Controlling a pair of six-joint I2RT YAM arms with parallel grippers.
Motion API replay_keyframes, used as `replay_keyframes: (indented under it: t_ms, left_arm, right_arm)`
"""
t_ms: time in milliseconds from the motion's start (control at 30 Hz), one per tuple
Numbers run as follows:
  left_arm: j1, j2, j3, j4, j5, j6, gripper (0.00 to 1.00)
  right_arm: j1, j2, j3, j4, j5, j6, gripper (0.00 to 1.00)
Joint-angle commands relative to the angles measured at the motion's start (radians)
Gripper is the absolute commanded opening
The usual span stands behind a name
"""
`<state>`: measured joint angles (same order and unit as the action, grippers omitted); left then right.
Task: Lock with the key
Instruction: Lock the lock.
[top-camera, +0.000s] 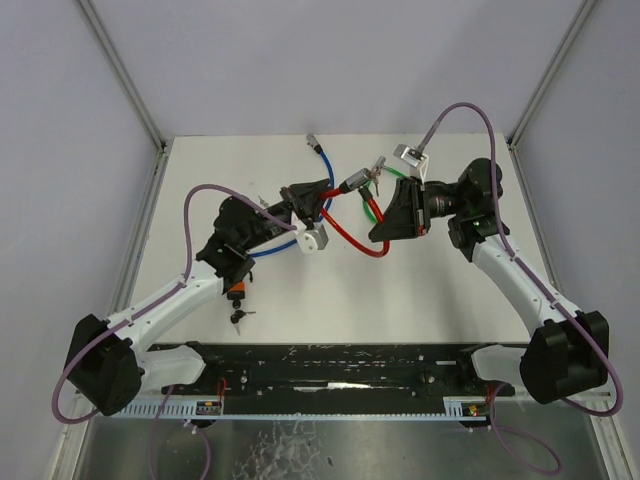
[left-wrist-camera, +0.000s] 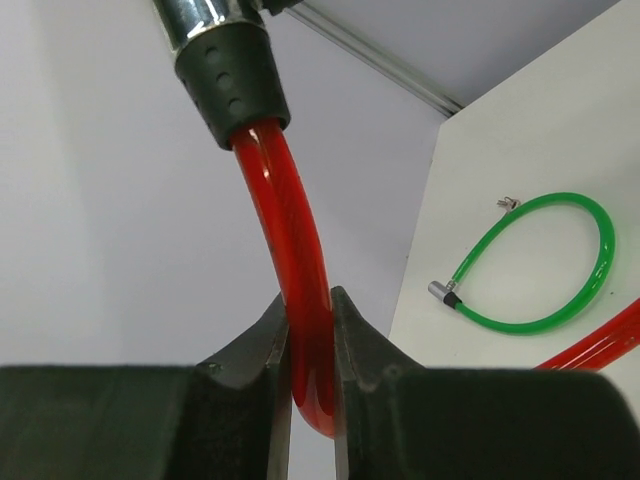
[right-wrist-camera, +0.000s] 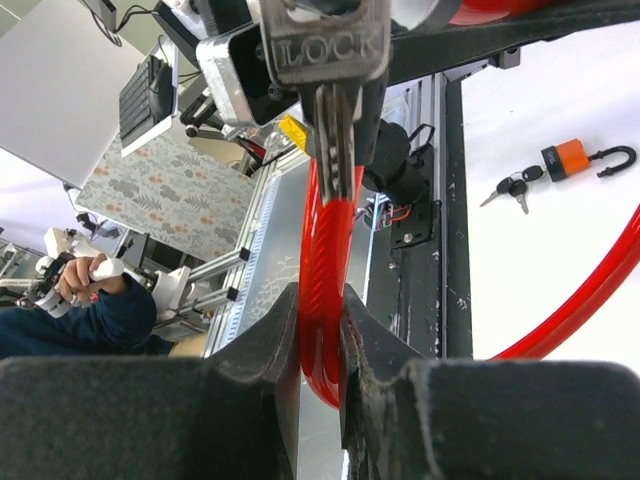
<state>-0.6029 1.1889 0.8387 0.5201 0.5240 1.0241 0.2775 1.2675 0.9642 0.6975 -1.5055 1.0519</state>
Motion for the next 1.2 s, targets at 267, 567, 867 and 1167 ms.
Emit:
replay_keyframes:
  t_ms: [267,567,867,1167]
  left_arm:
    - [-0.060,0.002,-0.075,-0.107,-0.005,0.006,0.00]
    - [-0.077,0.120,-0.128,-0.106,-0.068,0.034,0.00]
    - [-0.155,0.315,-0.140,-0.050,-0.354,0.133,0.00]
    - [-0.224,0.402,-0.177,0.094,-0.617,0.230,0.00]
  right_arm:
    - [-0.023,-0.001,0.157,-0.933,0.423,-1.273,0.01]
    - [-0.021,0.055,0.027,-0.843,0.443,-1.500,0.00]
    - [-0.023,0.175,-0.064,-0.640,0.469,-1.488,0.00]
    - [-0.025,0.261,-0.200,-0.272,0.464,-1.367,0.00]
